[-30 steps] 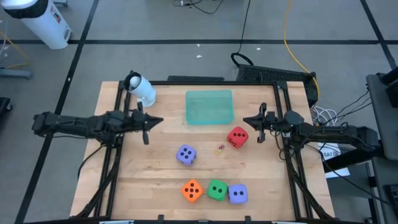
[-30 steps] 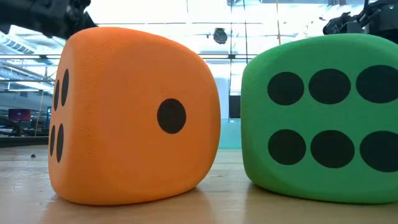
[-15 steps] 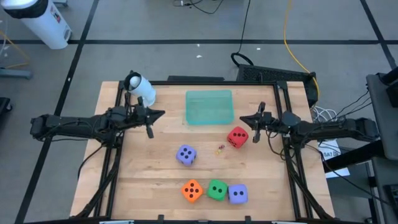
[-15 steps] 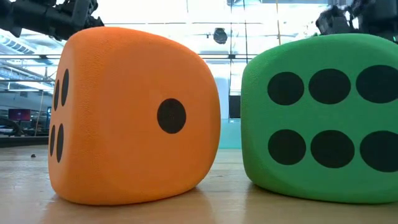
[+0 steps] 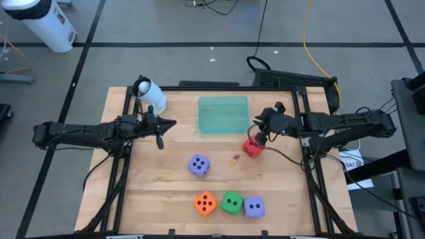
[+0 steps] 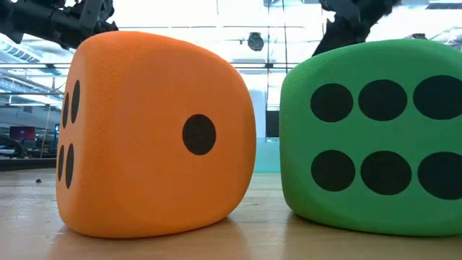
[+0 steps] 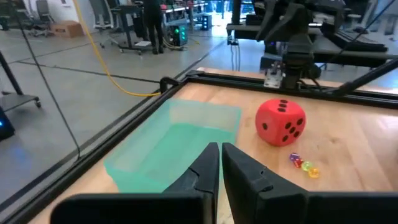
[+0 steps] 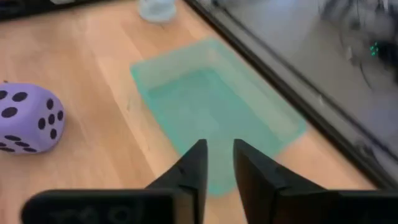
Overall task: Pick & Place Dice
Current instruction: Put the large dark orange die into the bin
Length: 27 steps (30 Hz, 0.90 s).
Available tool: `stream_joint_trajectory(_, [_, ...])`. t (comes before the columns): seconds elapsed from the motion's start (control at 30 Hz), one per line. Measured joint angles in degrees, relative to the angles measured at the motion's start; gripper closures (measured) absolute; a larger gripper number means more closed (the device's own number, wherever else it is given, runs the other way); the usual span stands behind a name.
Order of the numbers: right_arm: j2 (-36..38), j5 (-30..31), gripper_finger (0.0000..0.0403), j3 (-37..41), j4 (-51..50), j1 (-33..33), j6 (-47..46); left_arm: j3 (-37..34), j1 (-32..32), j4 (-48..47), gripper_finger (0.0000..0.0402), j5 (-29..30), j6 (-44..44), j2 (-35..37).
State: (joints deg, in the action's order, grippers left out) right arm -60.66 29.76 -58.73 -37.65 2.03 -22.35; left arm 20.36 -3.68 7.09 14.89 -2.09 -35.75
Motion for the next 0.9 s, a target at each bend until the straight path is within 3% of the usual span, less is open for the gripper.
stream_joint_trajectory(0.2, [-6.52,-1.60,0.0214,-14.38,-21.81,0.77,-11.26,0.00,0.87,1.67,0.0369,0.04,-0.75,-0.23])
stream_joint_trajectory(0.4, [-10.30,-13.82,0.0085,-16.95,-24.54,-0.49,-18.86,0.00,0.87,3.10,0.0369,0.05,0.11,-0.35])
stream_joint_trajectory(0.53, [-13.39,-18.05,0.0018,-16.95,-27.43,-1.37,-21.26,0.00,0.87,2.03,0.0369,0.05,0.28,-0.35])
stream_joint_trajectory(0.9, [-21.95,-20.12,0.0006,-16.95,-28.25,-0.98,-17.52,0.00,0.87,-1.09,0.0369,0.05,0.37,-0.37])
